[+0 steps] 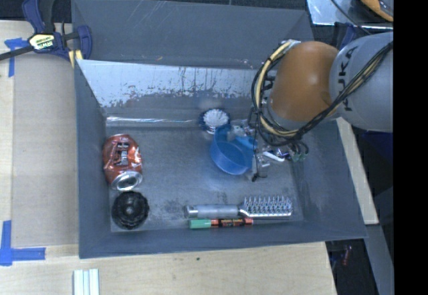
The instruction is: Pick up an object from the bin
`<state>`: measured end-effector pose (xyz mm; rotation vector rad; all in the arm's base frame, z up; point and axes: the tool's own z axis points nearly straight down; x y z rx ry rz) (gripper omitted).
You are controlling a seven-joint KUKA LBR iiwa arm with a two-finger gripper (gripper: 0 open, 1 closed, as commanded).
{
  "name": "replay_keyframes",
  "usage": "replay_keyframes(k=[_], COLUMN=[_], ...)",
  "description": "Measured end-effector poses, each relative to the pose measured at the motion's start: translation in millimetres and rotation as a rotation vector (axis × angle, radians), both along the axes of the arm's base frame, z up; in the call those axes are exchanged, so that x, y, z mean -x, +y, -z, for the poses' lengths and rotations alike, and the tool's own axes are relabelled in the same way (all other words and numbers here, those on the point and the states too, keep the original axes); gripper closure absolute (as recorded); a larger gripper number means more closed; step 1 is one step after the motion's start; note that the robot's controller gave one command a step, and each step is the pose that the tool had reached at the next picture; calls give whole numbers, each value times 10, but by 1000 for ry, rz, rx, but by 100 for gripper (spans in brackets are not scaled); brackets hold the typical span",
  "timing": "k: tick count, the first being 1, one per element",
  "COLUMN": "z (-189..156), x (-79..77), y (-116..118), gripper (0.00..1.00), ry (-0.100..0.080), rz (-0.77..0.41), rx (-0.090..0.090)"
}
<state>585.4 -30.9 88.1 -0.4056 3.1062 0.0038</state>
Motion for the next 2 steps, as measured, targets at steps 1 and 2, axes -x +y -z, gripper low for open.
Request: replay_keyframes(k=[1, 2], z=[-5, -5], x=[623, 623], y=[-31, -31], gripper=[100, 100], ry=[0, 0], rz=[-125, -125], rx=[5, 5])
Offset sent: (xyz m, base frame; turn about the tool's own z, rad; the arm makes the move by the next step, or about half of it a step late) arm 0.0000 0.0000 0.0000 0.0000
